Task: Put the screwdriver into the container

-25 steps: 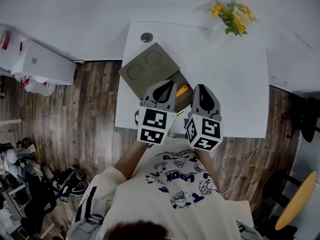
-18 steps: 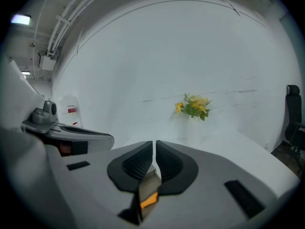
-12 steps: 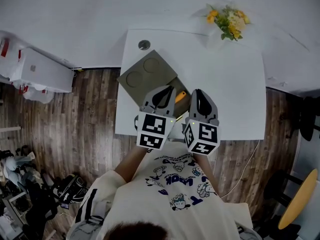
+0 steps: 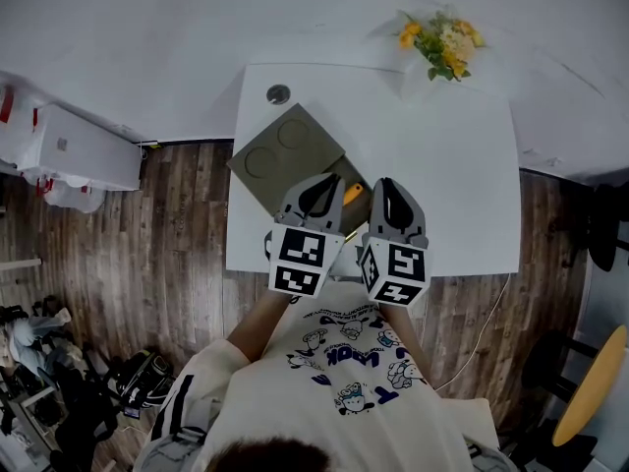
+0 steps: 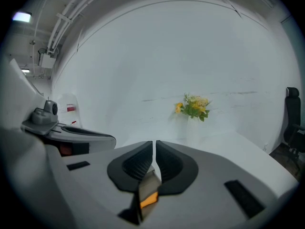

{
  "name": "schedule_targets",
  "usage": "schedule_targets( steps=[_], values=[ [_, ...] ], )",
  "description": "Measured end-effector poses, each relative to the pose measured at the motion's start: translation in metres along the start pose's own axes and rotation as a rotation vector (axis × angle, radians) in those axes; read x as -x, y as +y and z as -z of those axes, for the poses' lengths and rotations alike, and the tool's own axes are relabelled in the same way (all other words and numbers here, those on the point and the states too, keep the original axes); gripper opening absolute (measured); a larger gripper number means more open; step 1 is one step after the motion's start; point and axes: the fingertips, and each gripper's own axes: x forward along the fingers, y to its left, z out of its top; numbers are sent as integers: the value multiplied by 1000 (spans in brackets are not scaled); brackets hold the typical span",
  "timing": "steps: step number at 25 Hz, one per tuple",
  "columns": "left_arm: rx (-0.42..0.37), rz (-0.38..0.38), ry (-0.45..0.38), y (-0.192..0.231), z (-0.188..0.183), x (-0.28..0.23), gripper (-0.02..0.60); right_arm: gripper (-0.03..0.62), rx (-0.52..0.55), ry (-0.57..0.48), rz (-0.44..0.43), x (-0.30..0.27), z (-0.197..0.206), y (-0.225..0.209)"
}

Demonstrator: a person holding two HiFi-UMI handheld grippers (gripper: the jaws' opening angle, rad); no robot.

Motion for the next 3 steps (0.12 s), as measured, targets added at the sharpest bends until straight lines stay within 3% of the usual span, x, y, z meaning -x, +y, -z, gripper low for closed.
schedule_targets(
  steps=[3],
  values=[
    [0, -1, -1, -1, -1, -2, 27, 41, 3, 2, 2, -1, 0, -3]
  ],
)
